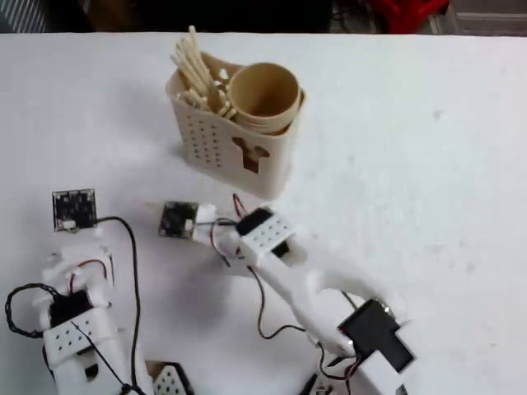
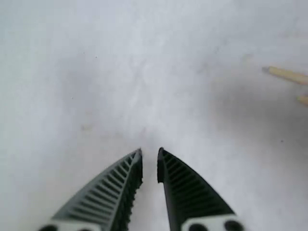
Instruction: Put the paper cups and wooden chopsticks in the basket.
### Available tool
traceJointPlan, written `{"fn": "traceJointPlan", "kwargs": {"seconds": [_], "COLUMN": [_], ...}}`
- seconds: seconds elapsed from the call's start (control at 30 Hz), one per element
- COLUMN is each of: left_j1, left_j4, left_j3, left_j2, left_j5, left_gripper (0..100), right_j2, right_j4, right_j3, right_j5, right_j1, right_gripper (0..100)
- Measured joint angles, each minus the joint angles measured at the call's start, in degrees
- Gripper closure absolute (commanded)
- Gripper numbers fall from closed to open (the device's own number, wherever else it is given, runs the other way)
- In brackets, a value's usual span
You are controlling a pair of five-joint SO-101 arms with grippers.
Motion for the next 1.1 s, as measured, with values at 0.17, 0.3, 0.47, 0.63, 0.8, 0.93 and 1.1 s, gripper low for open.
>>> {"fn": "traceJointPlan", "kwargs": {"seconds": [0.17,0.3,0.47,0.63,0.8,0.93,1.1], "left_j1": [0.0,0.0,0.0,0.0,0.0,0.0,0.0], "left_j4": [0.0,0.0,0.0,0.0,0.0,0.0,0.0], "left_j3": [0.0,0.0,0.0,0.0,0.0,0.0,0.0], "left_j2": [0.0,0.0,0.0,0.0,0.0,0.0,0.0], "left_j5": [0.0,0.0,0.0,0.0,0.0,0.0,0.0], "left_gripper": [92,92,92,92,92,92,92], "right_j2": [0.09,0.79,4.13,5.27,3.16,-1.14,-6.77], "right_j4": [-3.43,-3.78,-2.73,-2.02,-0.35,3.08,6.07], "right_j3": [2.29,2.46,0.26,-2.2,-2.29,-2.2,-2.2], "right_j5": [0.44,0.44,0.44,0.35,-3.43,-4.92,-5.8], "right_j1": [0.0,0.0,0.18,1.76,2.11,2.11,2.11], "right_gripper": [88.2,84.4,91.3,98.1,98.2,98.2,98.2]}}
